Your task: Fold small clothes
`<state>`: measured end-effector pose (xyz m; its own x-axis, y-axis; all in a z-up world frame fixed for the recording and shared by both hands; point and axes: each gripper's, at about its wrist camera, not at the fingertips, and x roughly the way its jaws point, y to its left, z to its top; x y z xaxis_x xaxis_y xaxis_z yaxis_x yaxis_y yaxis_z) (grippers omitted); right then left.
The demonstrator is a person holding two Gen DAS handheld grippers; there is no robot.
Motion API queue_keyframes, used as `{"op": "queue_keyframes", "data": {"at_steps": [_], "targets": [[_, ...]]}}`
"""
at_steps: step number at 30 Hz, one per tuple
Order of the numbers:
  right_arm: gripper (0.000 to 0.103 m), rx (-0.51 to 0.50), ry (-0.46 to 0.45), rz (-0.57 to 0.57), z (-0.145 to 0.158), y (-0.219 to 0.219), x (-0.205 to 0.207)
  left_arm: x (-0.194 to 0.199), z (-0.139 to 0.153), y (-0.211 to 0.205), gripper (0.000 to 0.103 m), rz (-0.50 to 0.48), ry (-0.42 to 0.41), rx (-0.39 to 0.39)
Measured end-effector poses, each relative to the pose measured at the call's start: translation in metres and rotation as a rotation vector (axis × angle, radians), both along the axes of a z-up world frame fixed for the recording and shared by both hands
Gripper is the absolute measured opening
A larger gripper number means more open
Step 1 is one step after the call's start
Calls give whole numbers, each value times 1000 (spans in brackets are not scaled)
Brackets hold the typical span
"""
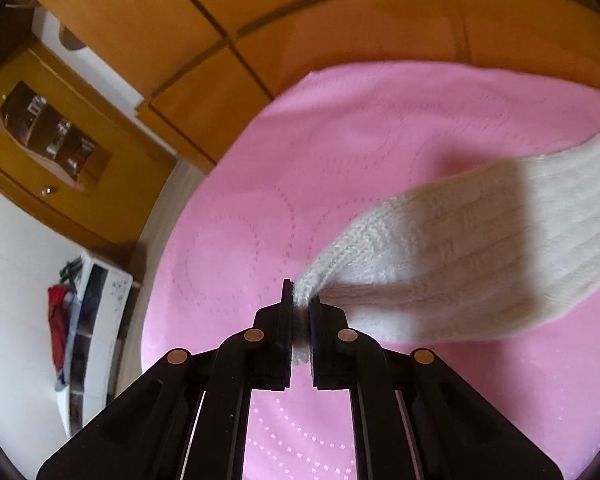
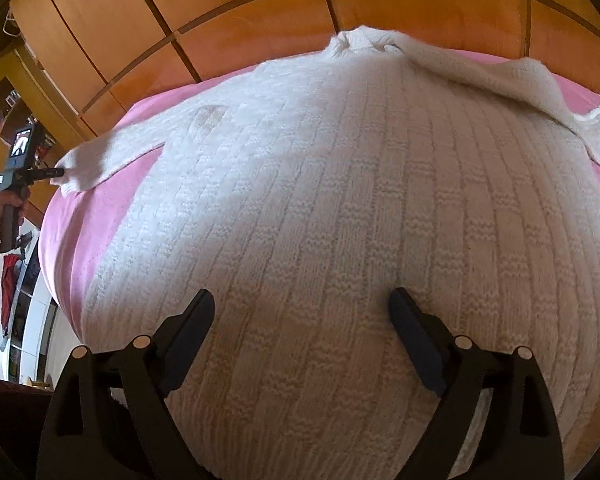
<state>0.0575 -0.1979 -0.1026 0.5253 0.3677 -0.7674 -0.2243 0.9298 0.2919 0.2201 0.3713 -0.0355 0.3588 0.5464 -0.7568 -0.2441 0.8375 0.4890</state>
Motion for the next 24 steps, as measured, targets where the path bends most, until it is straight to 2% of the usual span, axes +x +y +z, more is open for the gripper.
{"op": "queue_keyframes", "data": {"at_steps": [2,6,8,10,11,12,13,14,16,18,19,21,24], "targets": [[90,-13,4,-3,0,2,1,5,-9,2,5,23,6,53],[90,-26,7,-6,0,3,2,25,-19,10,5,119,-7,72],[90,-35,6,-8,0,3,2,34,-29,18,5,179,12,19],[91,-40,-1,-9,-1,5,1,34,-33,19,8,196,5,-26],[91,-42,-5,-9,-1,6,0,31,-33,17,20,206,-7,-30],[92,-46,-9,-6,-2,6,-1,26,-31,15,40,216,-25,-39],[93,-50,-12,-6,-2,8,-1,22,-29,14,52,224,-44,-61],[94,-56,-15,-1,-2,9,-1,15,-25,13,66,238,-71,-93],[94,-60,-18,3,-2,11,0,-5,-13,2,66,213,-170,-244],[94,-47,-21,1,-1,9,0,-28,-4,-18,66,139,-248,-397],[94,-37,-20,-1,0,7,0,-37,-2,-31,66,103,-270,-450],[92,-21,-21,-8,3,2,-1,-56,-1,-67,66,6,-305,-533],[92,-22,-53,-87,14,-20,-4,-79,-3,-132,66,-125,-320,-597]]}}
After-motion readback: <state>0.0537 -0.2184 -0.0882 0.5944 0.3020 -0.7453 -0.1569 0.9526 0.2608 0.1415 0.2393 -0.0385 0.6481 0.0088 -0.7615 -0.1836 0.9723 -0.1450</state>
